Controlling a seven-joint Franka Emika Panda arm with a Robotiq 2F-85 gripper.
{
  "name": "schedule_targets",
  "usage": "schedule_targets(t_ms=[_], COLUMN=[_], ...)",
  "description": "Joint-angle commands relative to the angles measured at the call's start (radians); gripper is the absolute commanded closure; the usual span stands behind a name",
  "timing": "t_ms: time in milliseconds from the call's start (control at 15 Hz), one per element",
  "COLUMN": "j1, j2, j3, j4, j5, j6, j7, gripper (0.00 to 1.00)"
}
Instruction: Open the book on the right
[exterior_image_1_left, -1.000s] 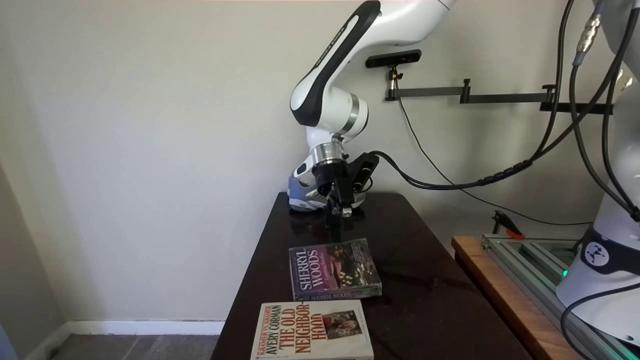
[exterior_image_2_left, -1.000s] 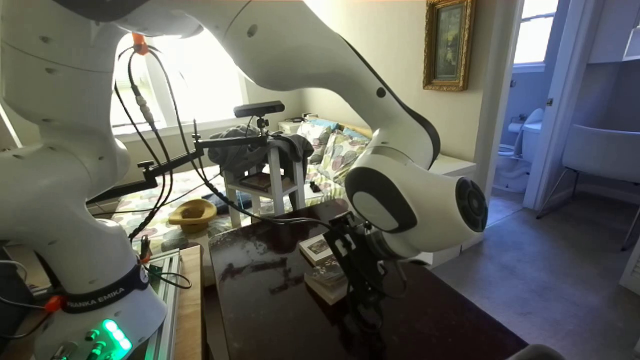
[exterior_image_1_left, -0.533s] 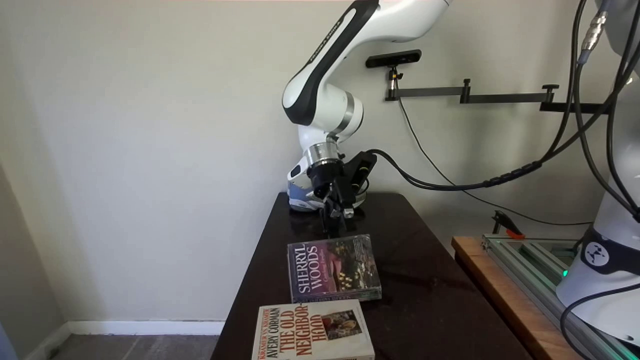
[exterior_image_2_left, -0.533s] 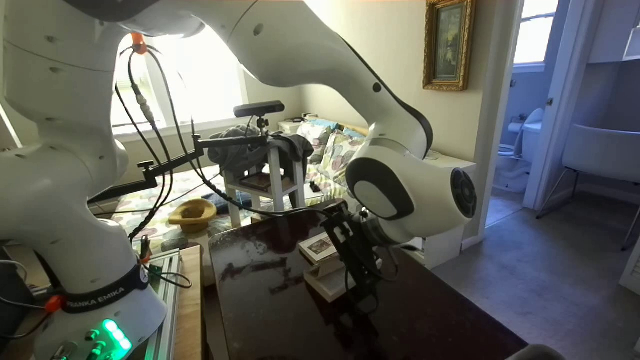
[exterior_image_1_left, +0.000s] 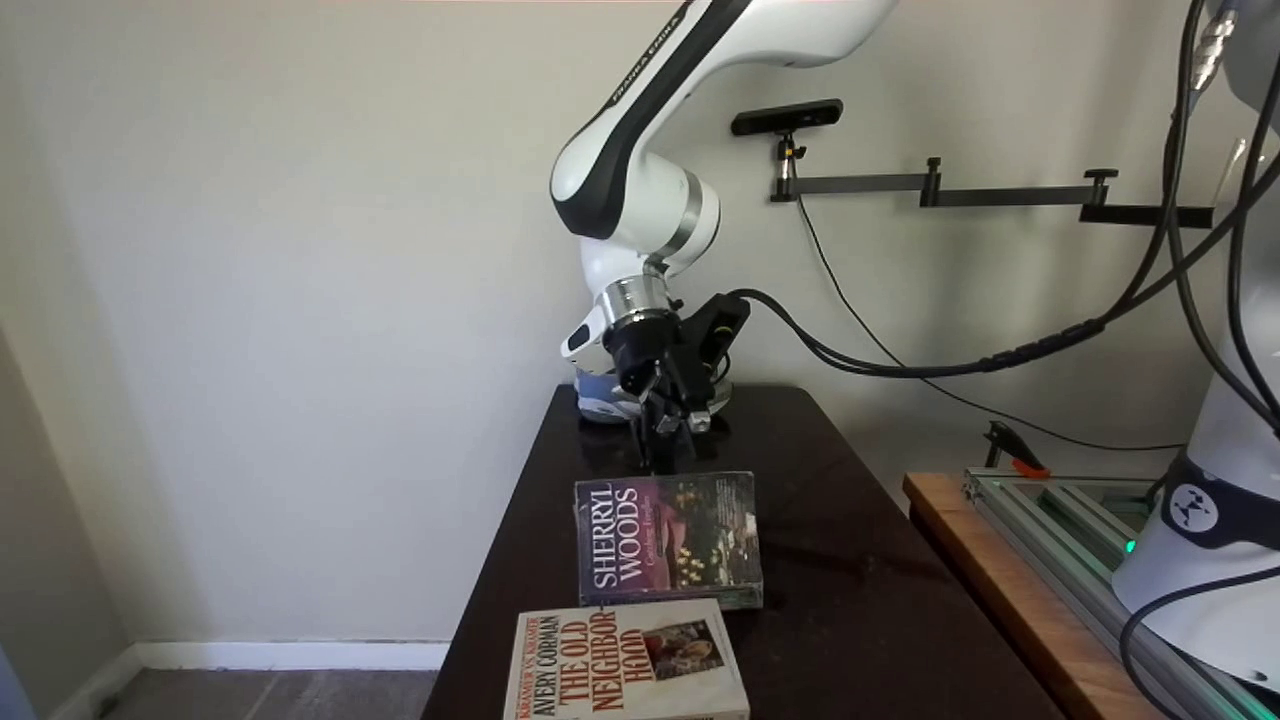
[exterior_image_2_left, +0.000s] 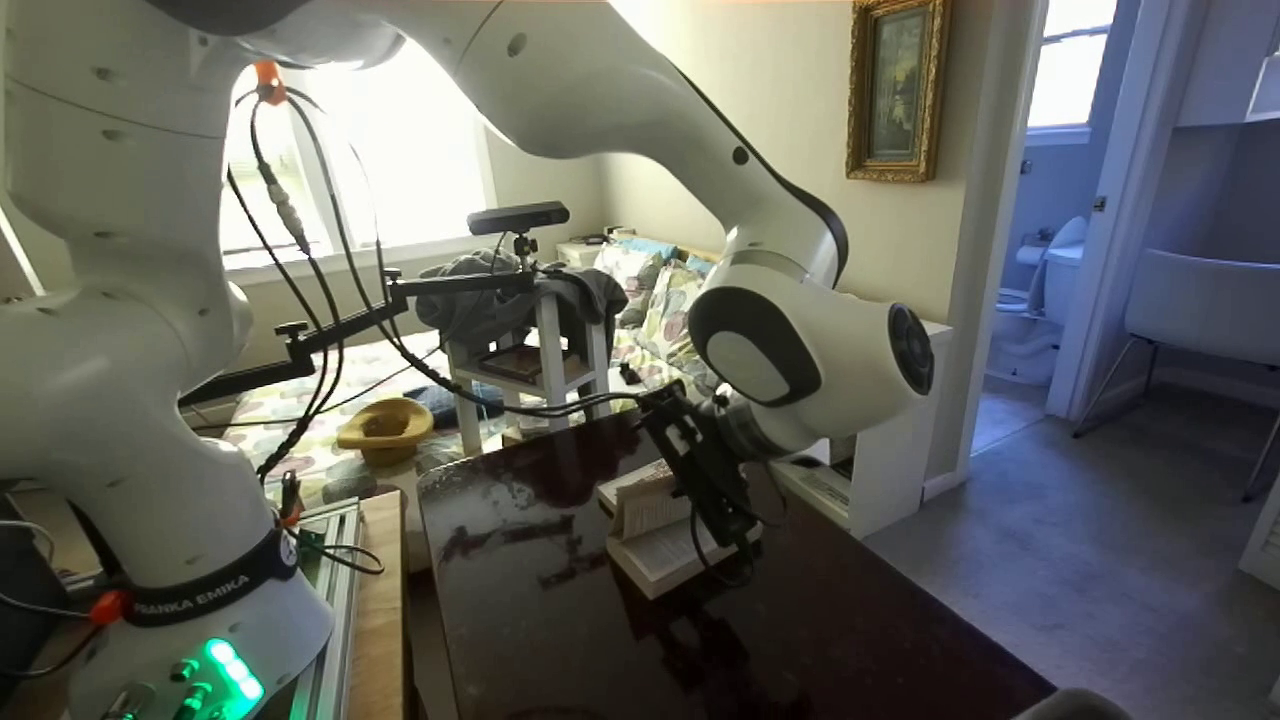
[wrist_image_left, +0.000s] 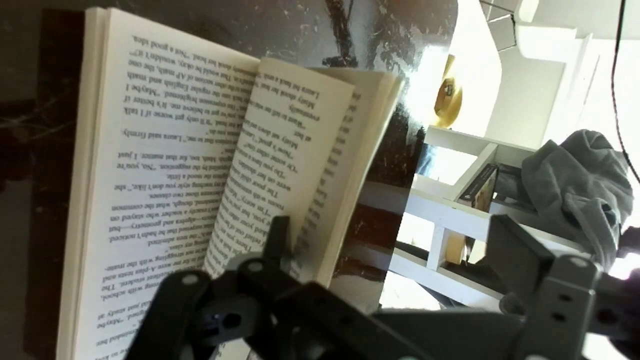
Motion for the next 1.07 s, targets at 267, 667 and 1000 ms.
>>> schedule_targets(t_ms=[267,667,1000], j1=[0.110,0.162,0.167], j2=[-0.066,-0.081,-0.133], j3=[0.006,0.035,0.057], j4=[-0.053,-0.095,-0.125], j5=[-0.085,-0.161,-0.178], j6=[0.103,0.224,0.234], j7=[0.074,0.146,0.160], gripper=[0.00,0.00,0.00])
